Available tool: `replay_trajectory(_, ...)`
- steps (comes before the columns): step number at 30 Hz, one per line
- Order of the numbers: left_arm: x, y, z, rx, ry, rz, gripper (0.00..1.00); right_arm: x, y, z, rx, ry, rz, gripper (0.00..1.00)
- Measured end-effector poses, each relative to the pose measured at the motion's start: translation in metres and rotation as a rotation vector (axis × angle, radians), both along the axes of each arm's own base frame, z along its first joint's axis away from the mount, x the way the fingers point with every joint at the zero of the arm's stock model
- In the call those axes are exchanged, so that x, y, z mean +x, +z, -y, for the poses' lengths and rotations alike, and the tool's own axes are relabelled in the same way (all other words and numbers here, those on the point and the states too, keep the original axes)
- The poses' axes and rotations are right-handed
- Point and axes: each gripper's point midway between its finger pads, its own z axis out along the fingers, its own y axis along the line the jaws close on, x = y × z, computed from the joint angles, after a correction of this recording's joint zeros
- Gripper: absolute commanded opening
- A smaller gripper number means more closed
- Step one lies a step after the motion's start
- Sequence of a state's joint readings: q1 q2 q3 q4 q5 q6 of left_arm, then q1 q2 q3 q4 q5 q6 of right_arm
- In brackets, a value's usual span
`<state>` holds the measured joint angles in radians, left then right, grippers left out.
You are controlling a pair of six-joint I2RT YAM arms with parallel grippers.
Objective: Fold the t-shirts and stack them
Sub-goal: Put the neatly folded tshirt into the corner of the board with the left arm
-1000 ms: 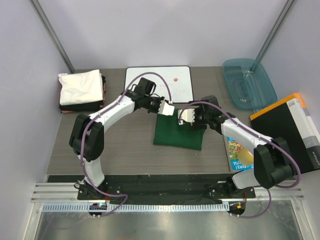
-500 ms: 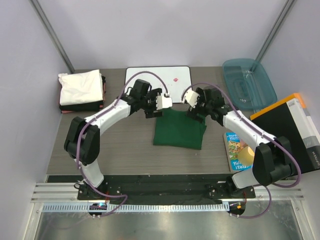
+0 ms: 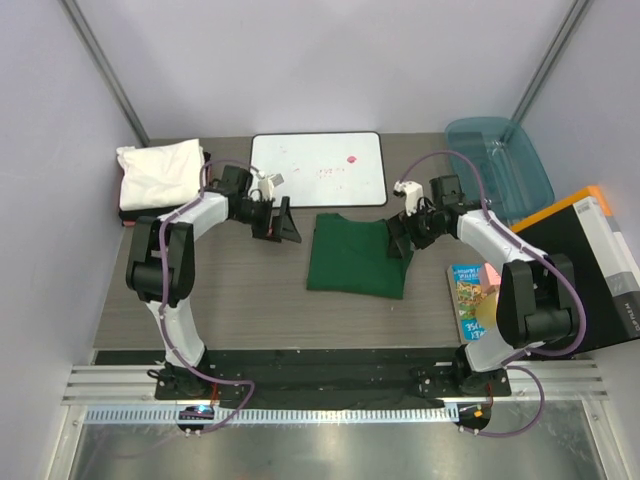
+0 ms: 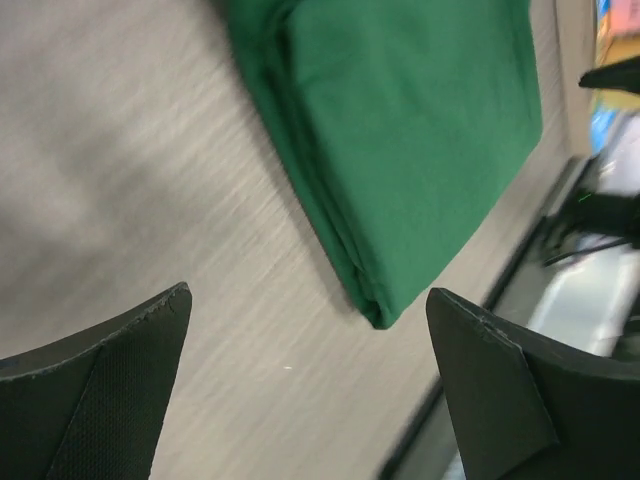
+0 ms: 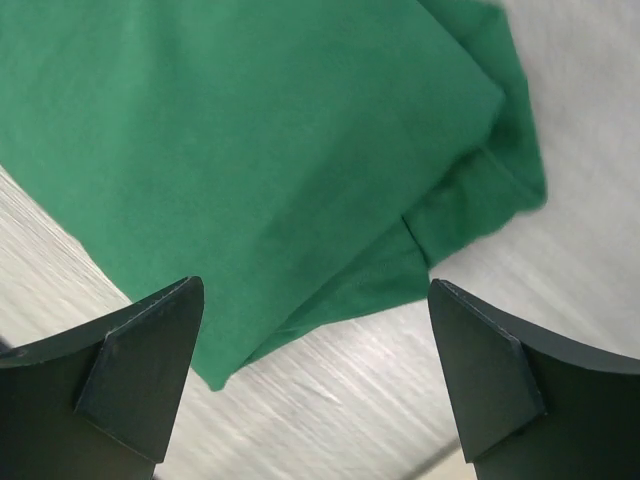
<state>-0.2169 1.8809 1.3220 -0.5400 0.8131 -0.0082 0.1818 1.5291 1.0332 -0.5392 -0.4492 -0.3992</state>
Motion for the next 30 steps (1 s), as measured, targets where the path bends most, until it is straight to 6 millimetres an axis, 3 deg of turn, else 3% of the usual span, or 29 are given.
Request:
replay_trajectory(5,-0.016,-0.039,0.014,-0.058,0.126,-0.249,1.0,0.002,-0.01,0.008,0.089,-0.133,-0.111,1.0)
replay_trajectory(17,-0.001,-0.037,0.067,-0.149,0.145,-0.301,1.0,0.012,-0.016,0.016,0.166,-0.266,-0.165,1.0)
replay_trajectory(25,-0.006,-0.036,0.101,-0.183,0.112,-0.302,1.0,-0.01,-0.039,0.016,0.184,-0.331,-0.262,0.98)
replay_trajectory(27,-0.006,-0.036,0.108,-0.192,0.106,-0.307,0.96,-0.011,-0.041,0.015,0.197,-0.342,-0.271,0.98)
replay_trajectory(30,-0.007,-0.036,0.115,-0.205,0.097,-0.311,0.77,-0.01,-0.044,0.013,0.212,-0.352,-0.282,0.98)
